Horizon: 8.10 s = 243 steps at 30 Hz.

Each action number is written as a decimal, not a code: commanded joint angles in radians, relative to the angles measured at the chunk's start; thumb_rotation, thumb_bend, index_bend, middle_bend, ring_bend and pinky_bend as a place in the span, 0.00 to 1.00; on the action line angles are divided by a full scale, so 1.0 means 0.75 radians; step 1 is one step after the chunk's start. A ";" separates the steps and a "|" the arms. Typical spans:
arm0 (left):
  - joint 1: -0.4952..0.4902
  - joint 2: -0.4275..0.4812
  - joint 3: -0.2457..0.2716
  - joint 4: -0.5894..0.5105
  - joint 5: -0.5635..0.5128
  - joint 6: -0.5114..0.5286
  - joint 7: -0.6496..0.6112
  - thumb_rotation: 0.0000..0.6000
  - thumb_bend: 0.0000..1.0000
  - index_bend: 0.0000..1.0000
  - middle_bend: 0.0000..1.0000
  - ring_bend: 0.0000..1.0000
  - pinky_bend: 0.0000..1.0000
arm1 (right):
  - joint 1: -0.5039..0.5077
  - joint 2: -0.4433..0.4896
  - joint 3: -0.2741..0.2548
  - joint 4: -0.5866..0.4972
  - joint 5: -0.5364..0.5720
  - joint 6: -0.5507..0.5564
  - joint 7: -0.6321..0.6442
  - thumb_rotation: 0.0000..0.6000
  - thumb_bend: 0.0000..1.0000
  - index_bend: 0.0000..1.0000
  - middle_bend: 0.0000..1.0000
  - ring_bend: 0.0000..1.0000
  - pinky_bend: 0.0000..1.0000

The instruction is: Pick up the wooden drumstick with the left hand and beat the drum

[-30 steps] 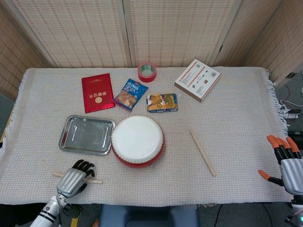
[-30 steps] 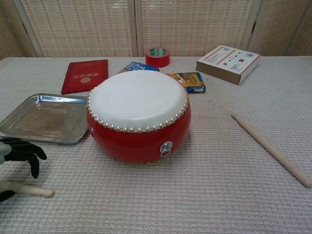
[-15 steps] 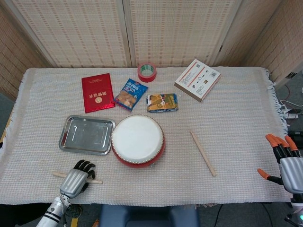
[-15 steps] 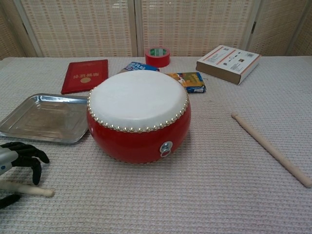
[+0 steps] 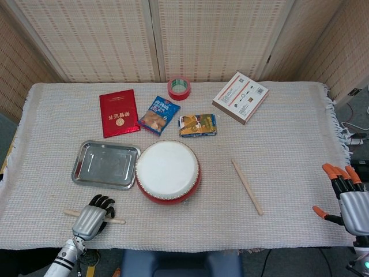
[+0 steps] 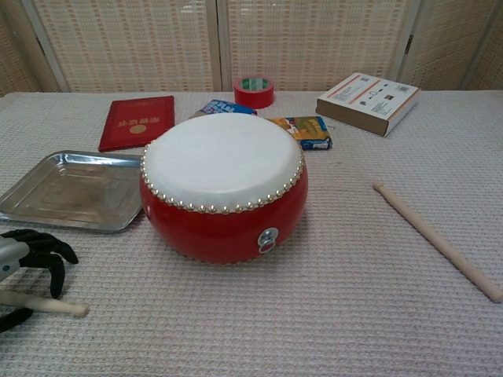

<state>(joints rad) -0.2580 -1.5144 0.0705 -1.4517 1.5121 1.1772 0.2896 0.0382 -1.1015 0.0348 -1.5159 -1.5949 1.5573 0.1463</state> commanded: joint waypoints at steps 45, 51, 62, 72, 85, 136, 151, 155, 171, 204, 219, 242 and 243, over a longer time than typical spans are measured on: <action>-0.185 0.446 -0.141 -0.340 0.020 -0.324 -2.547 1.00 0.36 0.61 0.37 0.19 0.17 | -0.028 0.024 -0.014 -0.058 -0.018 0.040 -0.037 1.00 0.04 0.00 0.08 0.00 0.00; -0.257 0.444 -0.093 -0.218 0.102 -0.397 -3.029 1.00 0.36 0.61 0.38 0.23 0.18 | -0.031 0.027 -0.016 -0.070 -0.013 0.035 -0.043 1.00 0.04 0.00 0.08 0.00 0.00; -0.356 0.390 0.032 0.031 0.246 -0.334 -3.575 1.00 0.36 0.54 0.39 0.24 0.21 | -0.035 0.026 -0.017 -0.083 -0.010 0.034 -0.056 1.00 0.04 0.00 0.08 0.00 0.00; -0.356 0.335 -0.011 -0.031 0.048 -0.367 -3.237 1.00 0.36 0.48 0.42 0.38 0.33 | -0.041 0.029 -0.018 -0.090 -0.010 0.040 -0.063 1.00 0.04 0.00 0.08 0.00 0.00; -0.279 0.269 -0.043 -0.171 -0.013 -0.231 -2.575 1.00 0.36 0.49 0.48 0.41 0.38 | -0.042 0.028 -0.015 -0.080 -0.013 0.042 -0.054 1.00 0.04 0.00 0.08 0.00 0.00; -0.242 0.091 0.008 -0.208 -0.037 -0.267 -1.912 1.00 0.22 0.81 0.80 0.71 0.64 | -0.055 0.023 -0.007 -0.049 -0.038 0.092 -0.028 1.00 0.04 0.00 0.08 0.00 0.00; -0.160 -0.037 -0.021 -0.157 -0.129 -0.205 -1.667 1.00 0.24 0.92 0.91 0.81 0.74 | -0.066 0.024 -0.004 -0.042 -0.031 0.105 -0.022 1.00 0.04 0.00 0.08 0.00 0.00; -0.128 -0.058 -0.021 -0.140 -0.121 -0.171 -1.683 1.00 0.25 0.95 0.93 0.82 0.74 | -0.065 0.024 -0.002 -0.044 -0.026 0.103 -0.026 1.00 0.04 0.00 0.08 0.00 0.00; -0.102 -0.105 -0.008 -0.051 -0.039 -0.144 -1.707 1.00 0.41 1.00 1.00 0.94 0.97 | -0.069 0.025 -0.001 -0.053 -0.027 0.106 -0.036 1.00 0.04 0.00 0.08 0.00 0.00; -0.434 0.096 -0.459 -0.047 -0.130 -0.046 -0.204 1.00 0.74 1.00 1.00 1.00 1.00 | -0.061 0.076 0.031 -0.091 -0.103 0.192 -0.079 1.00 0.04 0.00 0.08 0.00 0.00; -0.563 0.016 -0.394 -0.003 -0.218 -0.124 0.412 1.00 0.72 1.00 1.00 1.00 1.00 | -0.079 0.066 0.026 -0.051 -0.110 0.231 -0.026 1.00 0.04 0.00 0.08 0.00 0.00; -0.553 0.003 -0.392 -0.024 -0.262 -0.023 0.279 1.00 0.72 1.00 1.00 1.00 1.00 | -0.078 0.051 0.021 -0.030 -0.110 0.229 -0.003 1.00 0.04 0.00 0.08 0.00 0.00; -0.543 0.001 -0.419 -0.054 -0.288 -0.006 0.222 1.00 0.72 1.00 1.00 1.00 1.00 | -0.079 0.052 0.021 -0.030 -0.110 0.230 -0.004 1.00 0.04 0.00 0.08 0.00 0.00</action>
<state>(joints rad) -0.6809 -1.5093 -0.1957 -1.4400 1.3269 1.1296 0.5492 -0.0206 -1.0630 0.0504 -1.5385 -1.6778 1.7300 0.1436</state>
